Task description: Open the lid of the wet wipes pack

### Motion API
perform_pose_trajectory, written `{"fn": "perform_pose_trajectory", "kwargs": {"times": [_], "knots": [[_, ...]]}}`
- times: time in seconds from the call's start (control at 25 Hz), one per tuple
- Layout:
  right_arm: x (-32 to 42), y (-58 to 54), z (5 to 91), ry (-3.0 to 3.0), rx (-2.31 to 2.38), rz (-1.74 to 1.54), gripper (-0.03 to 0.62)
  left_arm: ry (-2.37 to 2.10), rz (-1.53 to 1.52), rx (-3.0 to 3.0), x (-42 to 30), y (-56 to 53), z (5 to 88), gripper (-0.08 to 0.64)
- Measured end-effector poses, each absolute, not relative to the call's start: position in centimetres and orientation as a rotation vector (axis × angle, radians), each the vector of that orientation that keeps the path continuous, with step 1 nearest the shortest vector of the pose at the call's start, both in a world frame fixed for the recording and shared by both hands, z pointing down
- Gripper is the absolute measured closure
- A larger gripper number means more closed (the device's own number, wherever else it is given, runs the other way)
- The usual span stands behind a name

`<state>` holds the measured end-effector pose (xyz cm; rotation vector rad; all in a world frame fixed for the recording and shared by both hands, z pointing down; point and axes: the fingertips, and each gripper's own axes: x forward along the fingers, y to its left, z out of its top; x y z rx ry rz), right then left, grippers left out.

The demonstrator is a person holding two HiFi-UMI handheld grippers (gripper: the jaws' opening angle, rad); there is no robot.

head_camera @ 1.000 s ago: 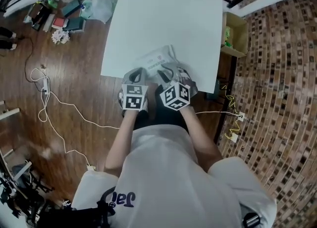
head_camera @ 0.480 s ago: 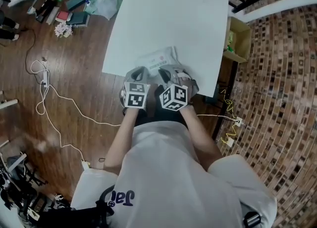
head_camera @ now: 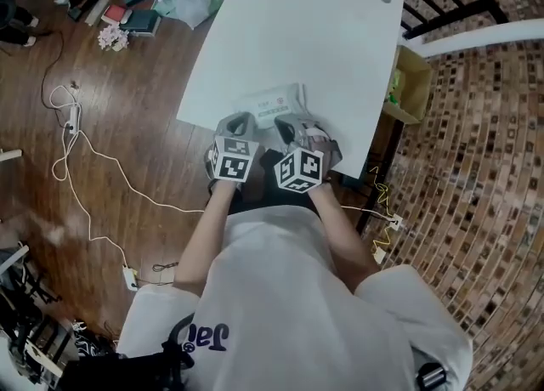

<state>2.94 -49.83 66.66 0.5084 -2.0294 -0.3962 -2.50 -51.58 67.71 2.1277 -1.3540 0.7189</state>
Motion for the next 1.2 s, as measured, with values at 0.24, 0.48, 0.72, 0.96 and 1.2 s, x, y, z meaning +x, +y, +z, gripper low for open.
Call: {"fn": "perform_pose_trajectory", "kwargs": {"times": [0.24, 0.48, 0.72, 0.96, 1.2], "knots": [[3.0, -50.4, 68.3, -1.959, 0.306, -0.548, 0.595, -1.343, 0.711, 2.085, -2.3, -51.6, 68.0, 0.543], [2.5, -51.4, 67.7, -1.910, 0.260, -0.808, 0.460, -1.349, 0.706, 2.074, -2.6, -52.0, 68.1, 0.543], [1.7, -51.4, 67.9, -1.951, 0.116, -0.790, 0.460, -1.373, 0.693, 2.047, -3.3, -52.7, 68.2, 0.545], [2.0, -51.4, 67.4, -1.959, 0.095, -0.787, 0.556, -1.400, 0.691, 2.032, -3.1, -53.8, 68.3, 0.545], [0.8, -52.9, 63.5, -2.089, 0.094, -0.575, 0.583, -1.410, 0.698, 2.024, -3.8, -53.6, 68.3, 0.545]]}}
